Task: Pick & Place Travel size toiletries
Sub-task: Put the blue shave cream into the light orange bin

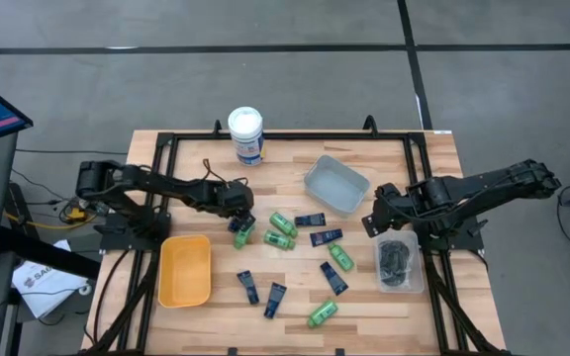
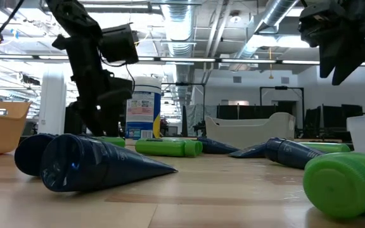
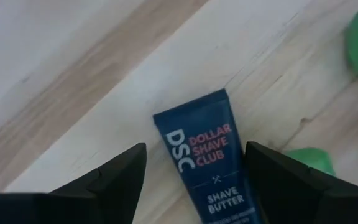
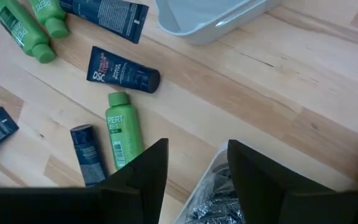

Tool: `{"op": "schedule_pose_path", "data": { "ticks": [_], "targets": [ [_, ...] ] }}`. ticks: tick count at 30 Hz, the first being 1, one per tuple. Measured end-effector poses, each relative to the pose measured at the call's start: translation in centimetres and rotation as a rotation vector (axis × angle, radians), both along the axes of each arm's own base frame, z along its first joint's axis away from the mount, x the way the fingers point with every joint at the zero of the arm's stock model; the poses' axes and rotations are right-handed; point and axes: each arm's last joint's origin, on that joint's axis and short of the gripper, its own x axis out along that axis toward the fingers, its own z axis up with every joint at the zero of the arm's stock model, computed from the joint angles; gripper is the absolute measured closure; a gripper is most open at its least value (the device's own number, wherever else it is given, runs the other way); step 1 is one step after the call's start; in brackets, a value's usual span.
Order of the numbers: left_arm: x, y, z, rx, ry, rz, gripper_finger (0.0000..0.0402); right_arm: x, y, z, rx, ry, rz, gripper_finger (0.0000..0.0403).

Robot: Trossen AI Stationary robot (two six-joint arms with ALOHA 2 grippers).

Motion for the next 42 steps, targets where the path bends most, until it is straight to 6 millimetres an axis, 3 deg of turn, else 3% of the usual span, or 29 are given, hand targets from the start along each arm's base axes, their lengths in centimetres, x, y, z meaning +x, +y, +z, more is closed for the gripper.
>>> {"op": "schedule_pose_path", "data": {
  "ticks": [6,12,24,30,35,42],
  "targets": [
    [0.3,0.0,-1.2,-0.032,0.041,-0.005,0.0107,0.0,0.0,0.0,-0.009,0.002,0.026,0.0247],
    [0.4,-0.1,-1.9,-0.06,0.056,0.032,0.0113,0.0,0.0,0.0,-0.012,0.002,0.034,0.0253],
    [0.3,0.1,-1.5,-0.075,0.034,0.064,0.0215,0.2,0.0,0.1,-0.022,-0.017,0.072,0.0269],
    [0.3,0.1,-1.5,-0.079,0.032,0.062,0.0236,0.3,0.0,0.1,-0.024,-0.021,0.074,0.0275],
    [0.1,-0.1,-0.4,-0.129,-0.019,0.042,0.0238,0.3,0.0,0.1,-0.024,-0.023,0.075,0.0275],
    [-0.9,0.2,4.0,-0.134,-0.211,0.035,0.0249,0.3,0.0,0.1,-0.024,-0.027,0.077,0.0276]
  ]
}}
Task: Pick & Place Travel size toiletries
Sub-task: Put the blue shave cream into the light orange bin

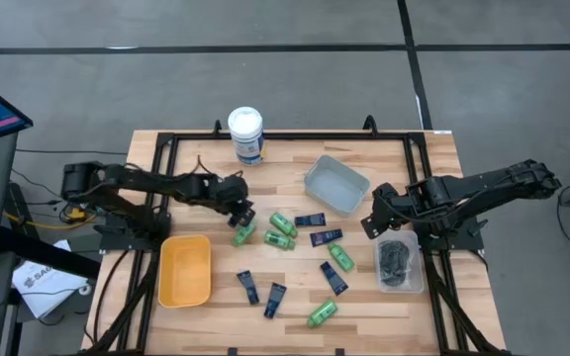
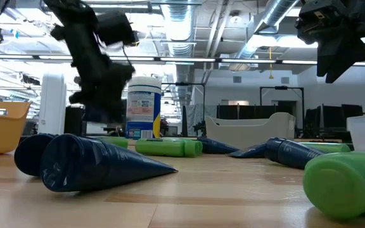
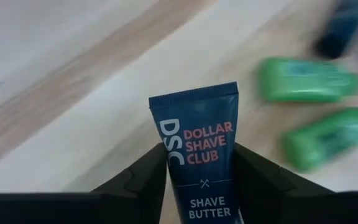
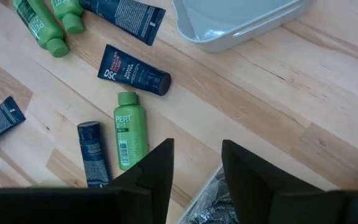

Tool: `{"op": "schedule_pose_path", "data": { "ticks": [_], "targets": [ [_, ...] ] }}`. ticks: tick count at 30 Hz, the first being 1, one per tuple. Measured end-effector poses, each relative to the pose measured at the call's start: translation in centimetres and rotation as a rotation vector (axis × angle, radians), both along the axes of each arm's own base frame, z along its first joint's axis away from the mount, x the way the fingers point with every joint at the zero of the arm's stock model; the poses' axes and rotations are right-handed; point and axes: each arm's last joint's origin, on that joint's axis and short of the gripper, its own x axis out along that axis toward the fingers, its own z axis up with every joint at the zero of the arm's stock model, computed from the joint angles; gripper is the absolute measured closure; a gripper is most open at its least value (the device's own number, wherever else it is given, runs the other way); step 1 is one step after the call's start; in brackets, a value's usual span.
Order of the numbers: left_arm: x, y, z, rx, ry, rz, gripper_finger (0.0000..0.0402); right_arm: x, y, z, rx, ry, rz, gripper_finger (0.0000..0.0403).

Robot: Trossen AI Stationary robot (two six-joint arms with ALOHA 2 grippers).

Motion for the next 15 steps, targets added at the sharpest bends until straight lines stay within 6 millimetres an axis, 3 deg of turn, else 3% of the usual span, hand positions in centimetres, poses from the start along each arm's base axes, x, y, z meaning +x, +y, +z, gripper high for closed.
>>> {"op": "schedule_pose_path", "data": {
  "ticks": [4,9,15],
  "targets": [
    [-1.2,-0.5,3.0,-0.049,-0.144,-0.048,0.0256,0.0,0.0,0.0,0.0,-0.001,0.0,0.0275],
    [-3.4,-2.3,6.3,-0.194,-0.299,-0.27,0.0255,0.0,0.0,0.0,0.001,-0.003,0.0,0.0277],
    [-6.3,-5.6,8.3,-0.313,-0.332,-0.462,0.0257,0.2,0.0,0.1,-0.004,-0.024,0.023,0.0276]
  ]
}}
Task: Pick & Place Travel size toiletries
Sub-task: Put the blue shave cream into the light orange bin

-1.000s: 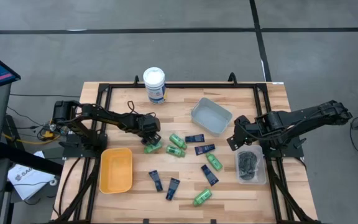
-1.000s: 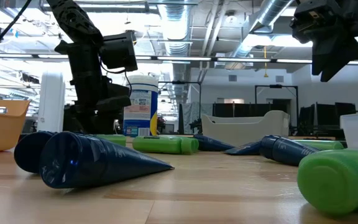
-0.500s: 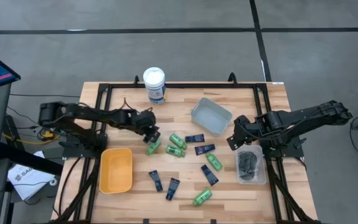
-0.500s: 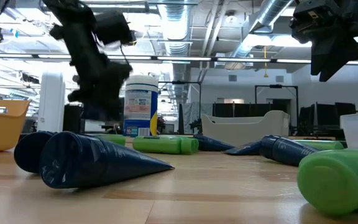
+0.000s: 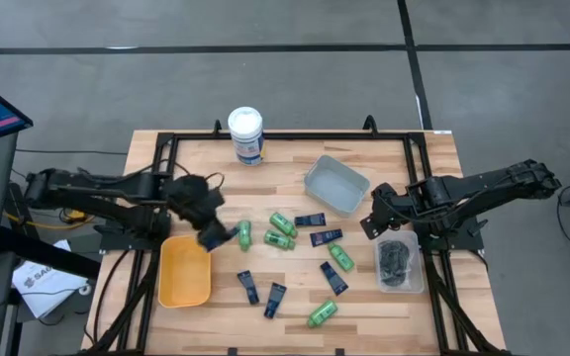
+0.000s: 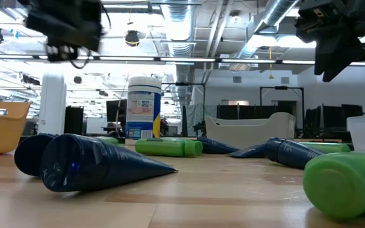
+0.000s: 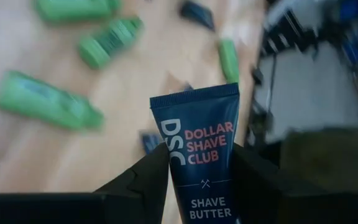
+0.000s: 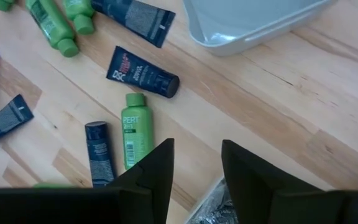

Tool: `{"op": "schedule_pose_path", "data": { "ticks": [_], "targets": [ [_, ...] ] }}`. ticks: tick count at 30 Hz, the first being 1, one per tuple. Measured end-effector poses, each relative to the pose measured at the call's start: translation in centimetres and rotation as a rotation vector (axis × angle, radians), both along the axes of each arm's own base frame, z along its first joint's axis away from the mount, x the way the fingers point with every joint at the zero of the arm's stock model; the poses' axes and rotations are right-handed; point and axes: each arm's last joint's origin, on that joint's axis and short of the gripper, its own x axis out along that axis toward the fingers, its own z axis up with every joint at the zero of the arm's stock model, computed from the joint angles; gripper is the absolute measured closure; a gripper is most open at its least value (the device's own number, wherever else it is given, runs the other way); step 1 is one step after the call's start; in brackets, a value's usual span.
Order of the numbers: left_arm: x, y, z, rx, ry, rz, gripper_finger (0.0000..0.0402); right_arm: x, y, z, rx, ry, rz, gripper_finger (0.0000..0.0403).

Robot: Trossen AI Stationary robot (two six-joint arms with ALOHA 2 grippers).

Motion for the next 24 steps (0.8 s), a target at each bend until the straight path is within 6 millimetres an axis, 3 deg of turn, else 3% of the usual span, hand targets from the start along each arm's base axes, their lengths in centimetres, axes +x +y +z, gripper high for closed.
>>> {"op": "schedule_pose_path", "data": {
  "ticks": [8,13,19,24],
  "targets": [
    [-2.1,-4.7,-0.6,-0.023,0.127,-0.129,0.0258,0.2,0.0,0.1,0.003,-0.019,0.001,0.0278],
    [-3.3,-7.0,-3.3,-0.038,0.276,-0.158,0.0258,0.2,0.0,0.1,0.003,-0.019,0.001,0.028],
    [-4.4,-8.3,-6.9,-0.022,0.466,-0.128,0.0258,0.3,-0.3,0.1,-0.005,-0.026,0.003,0.028],
    [-4.4,-8.6,-8.6,0.02,0.516,-0.103,0.0258,0.5,-0.8,0.2,-0.013,-0.04,0.001,0.028]
  ]
}}
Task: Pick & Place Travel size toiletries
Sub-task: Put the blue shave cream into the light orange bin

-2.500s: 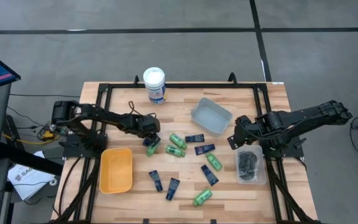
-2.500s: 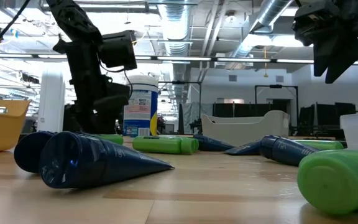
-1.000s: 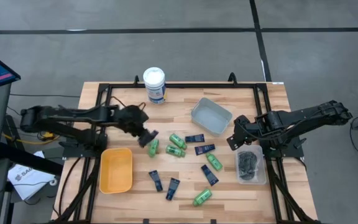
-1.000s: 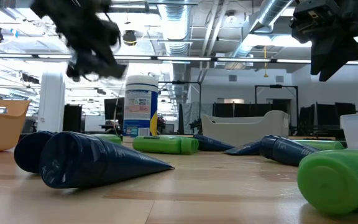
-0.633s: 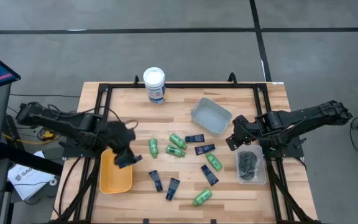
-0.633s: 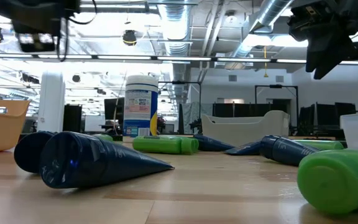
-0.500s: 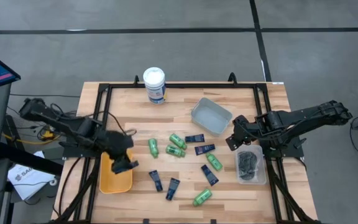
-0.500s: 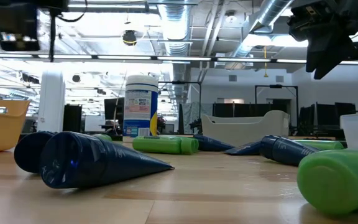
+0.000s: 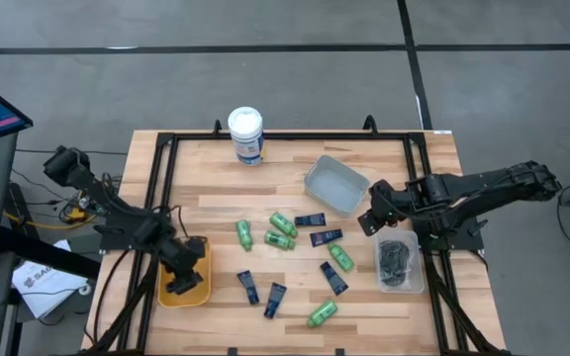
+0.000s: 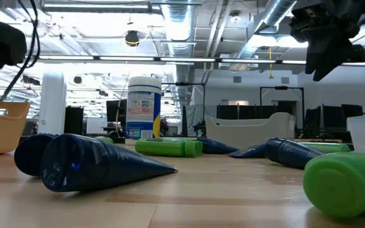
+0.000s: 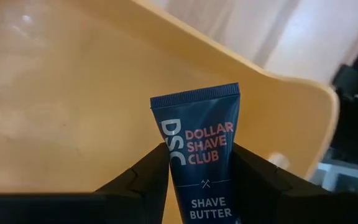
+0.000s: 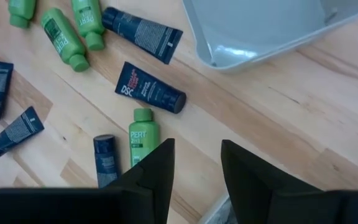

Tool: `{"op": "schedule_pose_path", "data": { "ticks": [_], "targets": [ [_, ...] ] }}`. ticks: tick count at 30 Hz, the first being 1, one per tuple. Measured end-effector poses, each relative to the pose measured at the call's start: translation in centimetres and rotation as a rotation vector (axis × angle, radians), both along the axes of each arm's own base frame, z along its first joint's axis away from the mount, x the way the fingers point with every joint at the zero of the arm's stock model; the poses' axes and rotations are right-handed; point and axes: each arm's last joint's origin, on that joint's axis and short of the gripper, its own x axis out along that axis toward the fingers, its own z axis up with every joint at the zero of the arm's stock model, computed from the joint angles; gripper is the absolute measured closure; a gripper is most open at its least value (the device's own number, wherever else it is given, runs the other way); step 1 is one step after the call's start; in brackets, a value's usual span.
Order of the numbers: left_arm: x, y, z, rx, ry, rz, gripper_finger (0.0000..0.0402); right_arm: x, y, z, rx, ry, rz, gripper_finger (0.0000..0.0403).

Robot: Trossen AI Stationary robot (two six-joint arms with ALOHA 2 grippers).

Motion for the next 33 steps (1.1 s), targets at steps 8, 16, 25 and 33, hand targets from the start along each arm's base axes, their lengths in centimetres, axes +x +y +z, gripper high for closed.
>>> {"op": "schedule_pose_path", "data": {
  "ticks": [8,16,25,33],
  "targets": [
    [0.6,-0.1,-0.7,0.07,-0.028,0.035,0.0258,0.3,-0.5,0.1,-0.01,-0.025,0.015,0.028],
    [0.7,-0.2,-0.4,0.075,-0.096,-0.062,0.0212,0.5,-0.9,0.2,-0.021,-0.036,0.017,0.0271],
    [0.9,-0.8,0.0,-0.062,-0.095,-0.114,0.0112,0.5,-0.9,0.2,-0.04,-0.035,0.054,0.0239],
    [1.9,-1.4,3.7,-0.282,-0.333,-0.135,0.0103,0.5,-0.9,0.2,-0.04,-0.037,0.064,0.0229]
  ]
}}
